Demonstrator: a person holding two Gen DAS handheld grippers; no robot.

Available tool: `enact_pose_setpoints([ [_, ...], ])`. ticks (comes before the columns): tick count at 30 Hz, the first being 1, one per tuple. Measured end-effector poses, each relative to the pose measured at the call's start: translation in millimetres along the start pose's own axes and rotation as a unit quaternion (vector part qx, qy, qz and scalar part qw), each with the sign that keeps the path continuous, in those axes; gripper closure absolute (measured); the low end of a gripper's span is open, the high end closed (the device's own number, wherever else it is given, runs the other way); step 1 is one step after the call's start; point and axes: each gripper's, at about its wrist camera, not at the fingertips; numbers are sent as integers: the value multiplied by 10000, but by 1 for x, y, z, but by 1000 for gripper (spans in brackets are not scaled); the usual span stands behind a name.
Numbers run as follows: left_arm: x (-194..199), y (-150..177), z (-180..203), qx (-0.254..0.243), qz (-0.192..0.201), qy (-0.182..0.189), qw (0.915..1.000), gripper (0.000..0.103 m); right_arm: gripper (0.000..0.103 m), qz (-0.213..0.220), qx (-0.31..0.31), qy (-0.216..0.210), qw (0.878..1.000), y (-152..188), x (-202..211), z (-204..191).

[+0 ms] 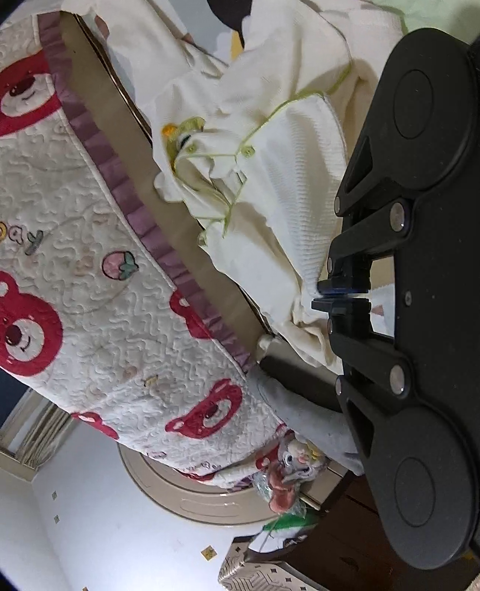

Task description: Fold clothes

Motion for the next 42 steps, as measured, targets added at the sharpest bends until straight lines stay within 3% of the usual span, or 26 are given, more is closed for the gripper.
enact_pose_setpoints([
  [6,-11,-10,-3,567,493,117,9971,31,98,-35,-42,-219,9997,8,-2,-14],
  [8,-18,-11,-8,916,548,69,9943,31,98,-146,114,-268,9995,5,-7,-23],
  [12,-31,-13,-9,1012,247,-527,9932,28,98,-224,311,-416,9984,-7,-10,-41],
  [14,-37,-11,-9,927,78,-863,9919,33,98,-196,286,-654,9973,-12,-6,-48],
  [15,-39,-10,-9,884,-7,-1031,9907,56,98,-171,308,-723,9968,-14,-2,-50],
  [16,-38,-9,-13,937,4,-1166,9888,91,98,-161,401,-677,9968,-14,2,-50],
  [17,-32,-8,-18,1052,114,-1272,9862,102,98,-153,497,-626,9967,-14,6,-50],
  [18,-24,-7,-23,1166,248,-1373,9833,101,98,-144,593,-575,9965,-14,10,-50],
  [22,21,-8,-23,966,1028,-1943,9707,102,94,-91,937,-78,9955,-11,27,-32],
  [25,48,-10,-20,613,1433,-2516,9552,102,93,27,1192,662,9907,-8,43,-10],
  [27,60,-11,-26,696,1571,-2665,9484,102,92,108,1278,1227,9841,-7,52,9],
  [29,67,-9,-33,871,1609,-2724,9446,102,92,154,1344,1768,9749,-6,60,30],
  [32,68,-5,-40,931,1563,-2903,9395,102,91,90,1193,2256,9669,-5,68,61],
  [34,67,-2,-44,937,1536,-2999,9369,102,78,72,972,2459,9644,-5,71,81],
  [36,69,0,-46,947,1549,-3090,9336,102,71,106,707,2565,9639,-6,72,99],
  [40,73,3,-51,973,1524,-3244,9285,102,71,121,362,2723,9615,-7,68,123],
  [42,70,4,-50,807,1323,-3361,9290,102,70,95,300,2813,9591,-7,62,128],
])
Point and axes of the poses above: each gripper's, at about its wrist camera, not at the fingertips, and x roughly against the way its jaws point, z to its right, y to its underside, and after that the axes turned 10 degrees about -x, right-handed
